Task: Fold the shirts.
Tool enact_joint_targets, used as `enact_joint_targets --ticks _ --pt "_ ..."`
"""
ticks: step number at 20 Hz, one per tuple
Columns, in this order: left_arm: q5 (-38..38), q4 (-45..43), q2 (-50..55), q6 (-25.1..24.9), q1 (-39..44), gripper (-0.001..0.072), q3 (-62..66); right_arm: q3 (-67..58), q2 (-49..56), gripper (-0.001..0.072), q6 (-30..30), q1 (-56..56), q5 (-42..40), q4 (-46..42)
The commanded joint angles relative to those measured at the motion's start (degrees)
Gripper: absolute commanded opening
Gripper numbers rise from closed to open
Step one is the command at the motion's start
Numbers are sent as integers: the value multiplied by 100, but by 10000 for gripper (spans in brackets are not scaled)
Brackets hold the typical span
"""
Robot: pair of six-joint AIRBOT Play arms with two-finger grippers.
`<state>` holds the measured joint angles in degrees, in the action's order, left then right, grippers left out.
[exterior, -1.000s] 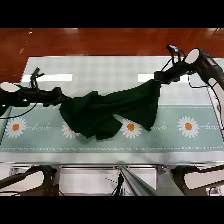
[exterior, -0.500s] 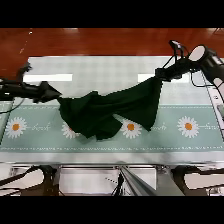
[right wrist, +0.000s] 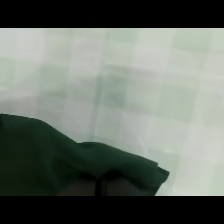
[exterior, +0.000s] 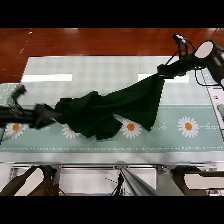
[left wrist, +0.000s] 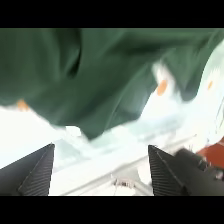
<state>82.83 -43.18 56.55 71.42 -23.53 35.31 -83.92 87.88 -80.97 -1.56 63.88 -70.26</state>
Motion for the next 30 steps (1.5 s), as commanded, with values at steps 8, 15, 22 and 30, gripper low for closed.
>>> enact_joint_targets --ticks 8,15,22,30 --pt "-2269 901 286 33 1438 657 -1617 -4 -17 22 190 -4 39 -85" --pt "-2983 1668 1246 -127 1882 229 -1497 -4 -17 23 201 -4 50 -83" --pt "-1954 1670 590 -494 1880 19 -153 -4 -24 23 219 -4 343 -98" --pt "-2476 1663 -1578 -247 1878 18 3346 -323 -1290 22 415 -2 306 -114"
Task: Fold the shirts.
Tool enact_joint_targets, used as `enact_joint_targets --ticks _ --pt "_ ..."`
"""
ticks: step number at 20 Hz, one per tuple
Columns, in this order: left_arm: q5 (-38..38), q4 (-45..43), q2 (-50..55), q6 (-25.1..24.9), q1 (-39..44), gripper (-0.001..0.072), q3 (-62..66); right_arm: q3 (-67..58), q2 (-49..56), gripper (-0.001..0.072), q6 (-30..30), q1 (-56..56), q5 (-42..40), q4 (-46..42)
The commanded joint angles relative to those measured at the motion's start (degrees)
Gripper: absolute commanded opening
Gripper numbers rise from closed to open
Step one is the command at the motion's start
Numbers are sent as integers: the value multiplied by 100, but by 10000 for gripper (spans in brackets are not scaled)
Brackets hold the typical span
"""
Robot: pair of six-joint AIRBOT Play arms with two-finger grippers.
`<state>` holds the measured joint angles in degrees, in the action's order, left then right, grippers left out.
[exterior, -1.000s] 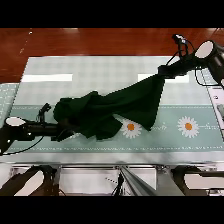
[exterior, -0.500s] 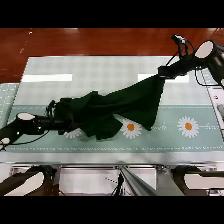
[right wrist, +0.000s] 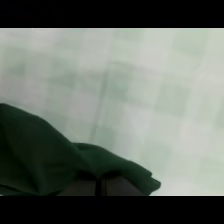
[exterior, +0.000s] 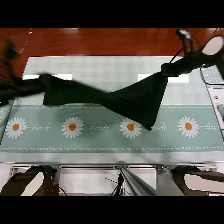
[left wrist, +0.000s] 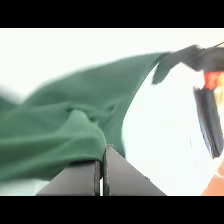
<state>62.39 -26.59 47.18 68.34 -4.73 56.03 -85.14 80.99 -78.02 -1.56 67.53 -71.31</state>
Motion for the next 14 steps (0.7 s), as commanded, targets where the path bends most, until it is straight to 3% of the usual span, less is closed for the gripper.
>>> enact_joint_targets --ticks 1,3,6,10,14 --pt "-739 -7 -778 146 -4 19 1770 -378 -940 22 118 -2 -140 -70" --pt "-1279 -302 -960 348 -2 18 2800 -774 -1716 22 111 -2 -509 -323" --pt "-1204 -1556 -1008 1276 0 18 4282 -1449 -2837 22 -177 -2 -1145 -1161" --pt "256 -2883 -1019 2175 0 18 5792 -2352 -3812 21 -603 -4 -828 -2059" --pt "1541 -3241 -1211 2634 -2 18 6454 -2706 -4404 21 -883 -4 595 -2166"
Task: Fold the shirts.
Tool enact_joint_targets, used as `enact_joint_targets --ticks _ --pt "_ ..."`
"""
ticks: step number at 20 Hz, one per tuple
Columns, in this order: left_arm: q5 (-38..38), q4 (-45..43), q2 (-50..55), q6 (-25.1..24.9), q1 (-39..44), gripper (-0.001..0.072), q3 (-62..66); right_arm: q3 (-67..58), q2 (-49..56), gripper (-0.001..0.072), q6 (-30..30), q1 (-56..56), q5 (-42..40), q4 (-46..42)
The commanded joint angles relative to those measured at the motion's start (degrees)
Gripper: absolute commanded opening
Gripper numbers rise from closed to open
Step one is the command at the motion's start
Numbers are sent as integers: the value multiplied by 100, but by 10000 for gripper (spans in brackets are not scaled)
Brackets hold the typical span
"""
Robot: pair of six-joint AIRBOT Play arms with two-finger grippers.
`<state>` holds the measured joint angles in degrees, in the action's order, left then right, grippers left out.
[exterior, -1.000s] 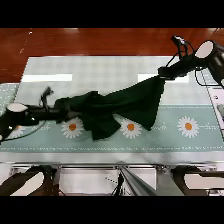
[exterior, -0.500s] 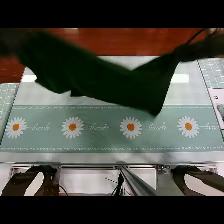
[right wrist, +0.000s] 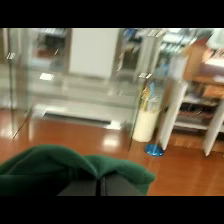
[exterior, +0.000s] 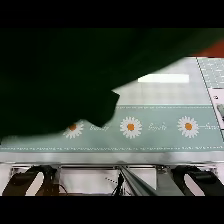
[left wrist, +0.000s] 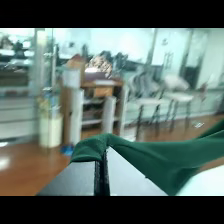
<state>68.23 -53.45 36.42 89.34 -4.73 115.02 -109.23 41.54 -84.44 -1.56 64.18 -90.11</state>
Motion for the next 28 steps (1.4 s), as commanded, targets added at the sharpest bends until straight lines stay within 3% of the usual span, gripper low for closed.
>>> enact_joint_targets --ticks 1,5,8,10,14,18,22,28 --pt "1220 -581 -192 623 -2 18 549 -297 -511 21 -238 -4 1432 -286" --pt "2833 -896 -177 850 -2 18 358 -295 -251 22 -76 -4 3582 -282" --pt "3447 -1141 -170 822 0 18 -492 -289 267 21 -105 -4 3873 -240" --pt "3449 -1281 -166 634 0 18 -1281 -225 807 21 -105 -4 3941 -136" --pt "2656 -1281 70 199 0 19 -3018 391 2181 21 50 -4 3869 107" --pt "1405 -1281 970 -170 0 20 -4286 621 3912 22 109 -4 3316 131" --pt "-538 -1073 2308 -168 24 21 -5058 621 5383 22 109 -4 2085 304" --pt "-1738 -544 4019 -341 92 22 -5093 621 6225 22 107 37 122 243"
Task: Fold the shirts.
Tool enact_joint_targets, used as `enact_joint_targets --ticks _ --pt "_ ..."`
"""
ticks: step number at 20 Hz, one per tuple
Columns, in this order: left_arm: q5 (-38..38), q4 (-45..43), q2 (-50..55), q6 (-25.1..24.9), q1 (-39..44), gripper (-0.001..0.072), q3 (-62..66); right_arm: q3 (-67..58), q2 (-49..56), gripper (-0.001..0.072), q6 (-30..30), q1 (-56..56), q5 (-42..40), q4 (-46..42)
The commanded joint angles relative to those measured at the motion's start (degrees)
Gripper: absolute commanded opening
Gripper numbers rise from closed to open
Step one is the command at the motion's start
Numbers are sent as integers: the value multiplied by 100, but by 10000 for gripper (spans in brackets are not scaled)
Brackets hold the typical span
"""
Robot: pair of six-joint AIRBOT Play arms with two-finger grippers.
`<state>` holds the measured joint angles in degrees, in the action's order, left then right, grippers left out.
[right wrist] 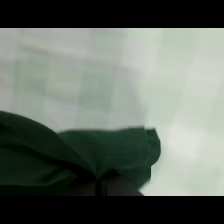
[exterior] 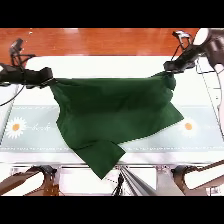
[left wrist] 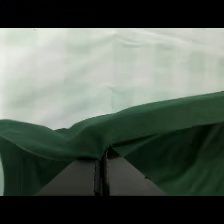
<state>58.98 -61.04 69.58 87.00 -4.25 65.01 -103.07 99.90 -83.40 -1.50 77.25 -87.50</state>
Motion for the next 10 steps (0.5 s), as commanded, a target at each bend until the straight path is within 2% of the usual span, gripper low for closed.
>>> enact_joint_targets --ticks 1,3,5,8,10 --pt "-999 223 876 -105 83 22 -90 4 411 22 -28 37 -1620 15" --pt "-1226 216 1147 -109 203 22 -92 4 422 22 -83 37 -2317 0" --pt "-1292 214 1364 -107 334 22 -92 4 422 22 -173 37 -2643 17" --pt "-1025 219 1558 -103 476 26 -92 4 433 23 -271 37 -2509 17" --pt "-597 243 1563 -105 496 88 -85 4 426 28 -284 37 -2249 46"
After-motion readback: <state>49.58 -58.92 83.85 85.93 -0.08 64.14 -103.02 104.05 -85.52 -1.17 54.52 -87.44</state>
